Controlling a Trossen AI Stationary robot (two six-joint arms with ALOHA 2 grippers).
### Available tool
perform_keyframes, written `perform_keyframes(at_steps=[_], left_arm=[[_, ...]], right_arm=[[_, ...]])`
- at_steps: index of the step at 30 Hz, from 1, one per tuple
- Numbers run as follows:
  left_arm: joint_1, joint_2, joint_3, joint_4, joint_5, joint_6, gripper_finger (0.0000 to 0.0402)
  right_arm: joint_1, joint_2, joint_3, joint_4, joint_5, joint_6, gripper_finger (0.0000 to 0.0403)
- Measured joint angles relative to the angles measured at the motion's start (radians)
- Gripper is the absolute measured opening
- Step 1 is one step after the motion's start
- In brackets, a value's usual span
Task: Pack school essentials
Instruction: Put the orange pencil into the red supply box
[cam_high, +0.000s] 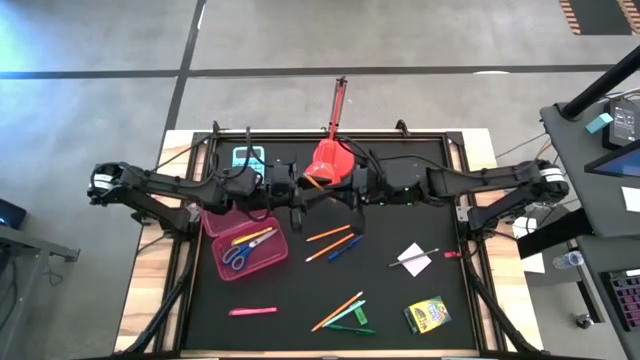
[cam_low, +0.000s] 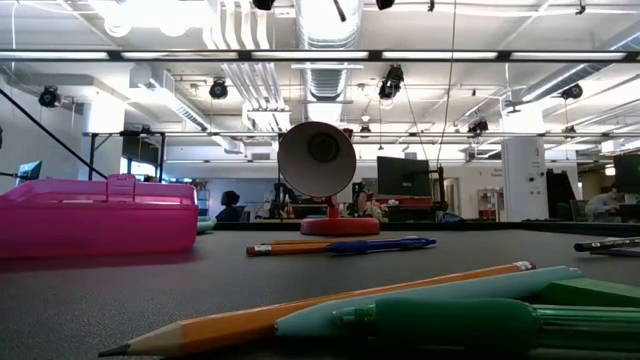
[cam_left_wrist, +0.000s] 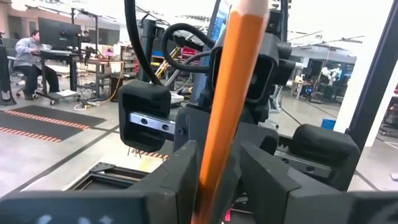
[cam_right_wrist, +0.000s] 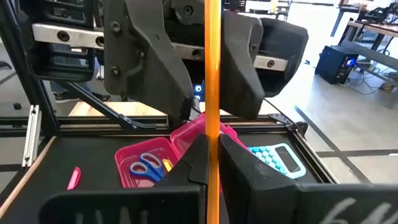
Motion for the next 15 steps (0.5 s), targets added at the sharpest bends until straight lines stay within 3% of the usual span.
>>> perform_keyframes(at_steps=[15], left_arm=[[0.0, 0.0, 0.0, 0.0, 0.0, 0.0, 0.0084]], right_arm=[[0.0, -0.02, 0.0, 0.0, 0.0, 0.012, 0.0013]])
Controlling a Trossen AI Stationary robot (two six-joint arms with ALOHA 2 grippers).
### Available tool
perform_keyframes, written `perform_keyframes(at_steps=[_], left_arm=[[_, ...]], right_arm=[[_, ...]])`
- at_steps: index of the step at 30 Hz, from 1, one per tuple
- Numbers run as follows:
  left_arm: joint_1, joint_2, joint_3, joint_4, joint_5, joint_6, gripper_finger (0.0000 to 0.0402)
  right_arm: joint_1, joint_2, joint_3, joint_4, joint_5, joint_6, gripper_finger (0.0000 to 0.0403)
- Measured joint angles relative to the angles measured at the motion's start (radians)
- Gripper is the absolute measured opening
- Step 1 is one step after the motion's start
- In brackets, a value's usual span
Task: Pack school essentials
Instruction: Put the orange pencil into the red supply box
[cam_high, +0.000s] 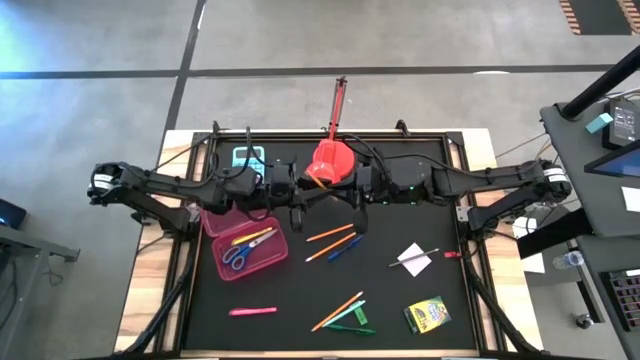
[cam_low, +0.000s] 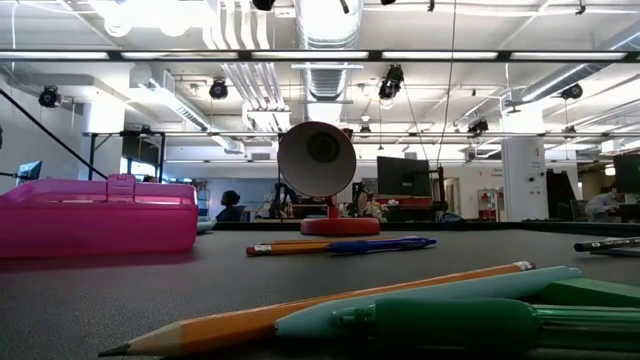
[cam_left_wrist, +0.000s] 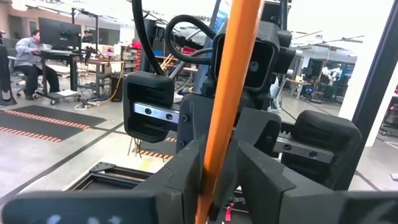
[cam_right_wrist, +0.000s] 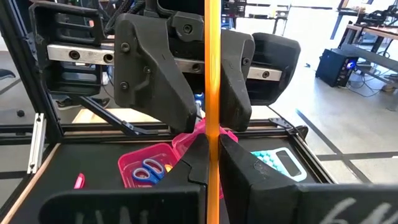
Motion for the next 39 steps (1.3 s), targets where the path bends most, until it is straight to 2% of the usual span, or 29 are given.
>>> perform_keyframes(at_steps=[8, 15, 18, 22, 28, 33, 39], left_arm=[[0.0, 0.0, -0.001, 0.0, -0.003, 0.004, 0.0009], [0.0, 0.0, -0.001, -0.009, -0.002, 0.001, 0.0006], [0.0, 0.0, -0.002, -0.017, 0.002, 0.001, 0.0005], [0.0, -0.001, -0.003, -0.01, 0.004, 0.001, 0.0005], [0.0, -0.002, -0.003, -0.071, 0.026, -0.007, 0.0004], [0.0, -0.002, -0.002, -0.319, 0.068, -0.13, 0.0004], [0.0, -0.004, -0.002, -0.683, 0.13, -0.305, 0.0003]], right_arm=[[0.0, -0.006, 0.0, -0.008, -0.004, 0.003, 0.0013], [0.0, -0.012, 0.0, -0.028, -0.008, 0.064, 0.0015], [0.0, -0.019, 0.007, -0.085, -0.009, 0.095, 0.0029], [0.0, -0.023, 0.068, -0.253, -0.004, 0.15, 0.0073], [-0.001, -0.019, 0.249, -0.729, 0.001, 0.224, 0.014], [0.0, -0.019, 0.329, -1.048, -0.004, 0.36, 0.0156], [0.0, -0.017, 0.295, -1.254, -0.004, 0.457, 0.0143]])
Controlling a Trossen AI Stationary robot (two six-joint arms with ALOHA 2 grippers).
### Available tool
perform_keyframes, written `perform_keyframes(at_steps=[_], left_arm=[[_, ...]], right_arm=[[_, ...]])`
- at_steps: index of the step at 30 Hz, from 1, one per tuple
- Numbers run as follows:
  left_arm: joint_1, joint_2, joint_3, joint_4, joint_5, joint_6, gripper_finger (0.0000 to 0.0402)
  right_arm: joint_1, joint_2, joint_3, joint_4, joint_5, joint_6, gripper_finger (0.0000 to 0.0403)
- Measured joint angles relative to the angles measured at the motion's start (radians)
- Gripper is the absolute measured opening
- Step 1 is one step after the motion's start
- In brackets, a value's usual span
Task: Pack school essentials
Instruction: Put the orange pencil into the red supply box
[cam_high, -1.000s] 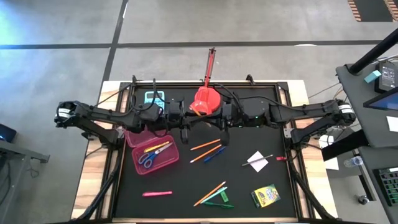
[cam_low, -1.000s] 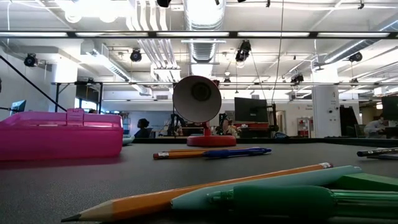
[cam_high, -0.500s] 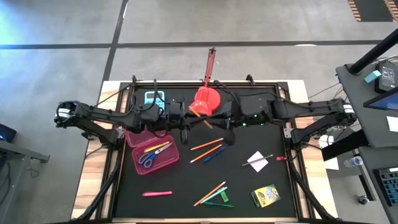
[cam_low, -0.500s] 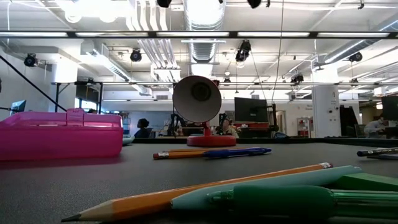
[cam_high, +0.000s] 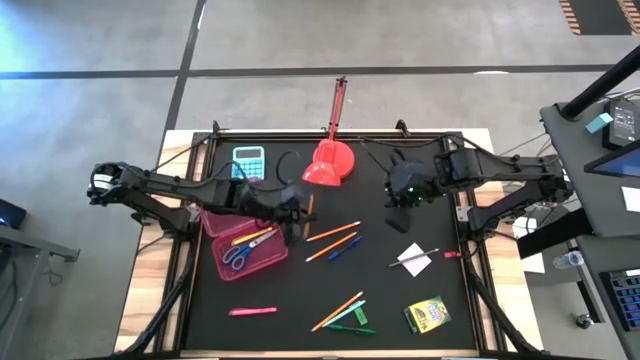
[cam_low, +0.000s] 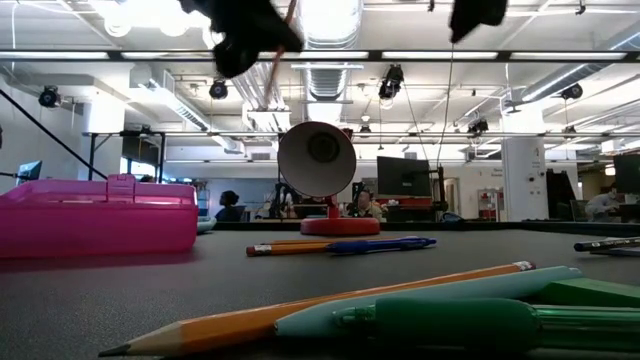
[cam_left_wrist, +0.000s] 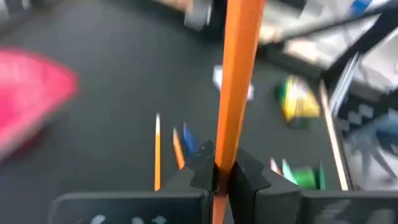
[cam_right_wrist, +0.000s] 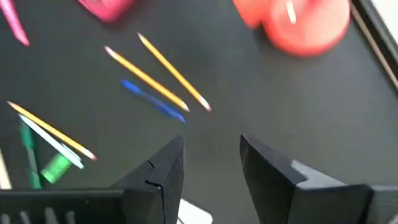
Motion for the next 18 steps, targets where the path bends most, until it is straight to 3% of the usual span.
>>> perform_keyframes(at_steps=[12, 18], left_arm=[[-0.015, -0.002, 0.0, -0.515, 0.201, -0.14, 0.0007], [-0.039, -0.001, -0.031, -0.65, 0.201, -0.141, 0.0008]], right_arm=[[0.0, 0.004, -0.252, -0.029, -0.002, 0.041, 0.0114], [0.013, 0.003, -0.375, 0.087, -0.129, 0.04, 0.0099]])
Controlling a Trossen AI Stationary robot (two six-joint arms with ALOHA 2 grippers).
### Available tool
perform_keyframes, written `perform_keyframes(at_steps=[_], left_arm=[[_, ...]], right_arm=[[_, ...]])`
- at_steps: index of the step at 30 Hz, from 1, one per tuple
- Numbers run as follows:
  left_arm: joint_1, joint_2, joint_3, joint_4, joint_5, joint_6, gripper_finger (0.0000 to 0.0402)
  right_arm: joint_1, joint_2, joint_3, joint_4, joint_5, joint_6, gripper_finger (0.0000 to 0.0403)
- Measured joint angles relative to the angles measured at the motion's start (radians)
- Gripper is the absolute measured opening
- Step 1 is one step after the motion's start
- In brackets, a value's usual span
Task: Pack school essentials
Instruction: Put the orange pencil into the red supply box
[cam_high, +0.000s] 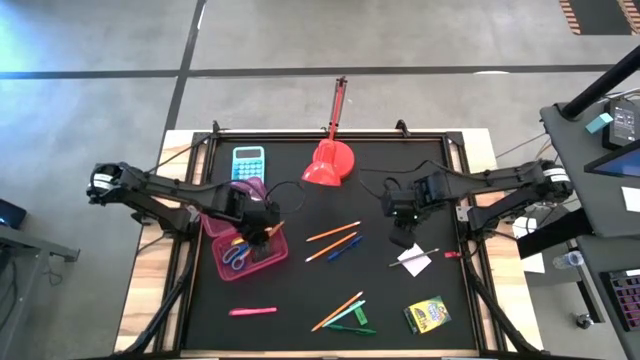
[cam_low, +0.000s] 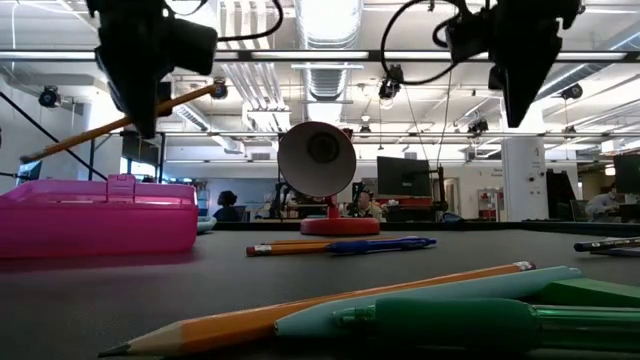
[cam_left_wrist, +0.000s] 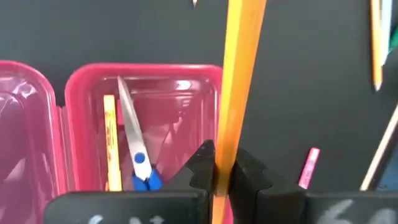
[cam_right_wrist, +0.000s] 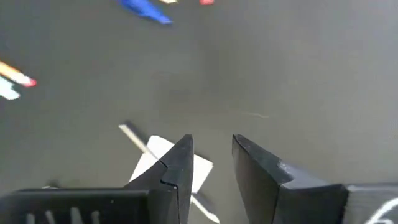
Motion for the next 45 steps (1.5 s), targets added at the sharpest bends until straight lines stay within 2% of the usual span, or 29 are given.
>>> perform_keyframes(at_steps=[6, 15, 26, 32, 45], left_arm=[[-0.003, 0.0, -0.085, 0.015, 0.0, 0.0, 0.0009], [-0.003, 0.013, -0.159, 0.049, 0.002, -0.002, 0.001], [-0.003, 0.017, -0.247, 0.12, 0.002, 0.001, 0.001], [-0.003, 0.017, -0.281, 0.172, 0.001, 0.0, 0.0011], [-0.003, 0.017, -0.281, 0.189, -0.027, 0.0, 0.0022]], right_arm=[[0.051, 0.0, -0.119, 0.163, -0.056, -0.002, 0.0093], [0.137, 0.0, -0.206, 0.19, -0.056, -0.002, 0.0086], [0.262, 0.0, -0.299, 0.314, -0.056, -0.009, 0.0081], [0.274, 0.0, -0.335, 0.394, -0.056, 0.013, 0.0077], [0.274, 0.001, -0.337, 0.392, -0.059, 0.068, 0.0088]])
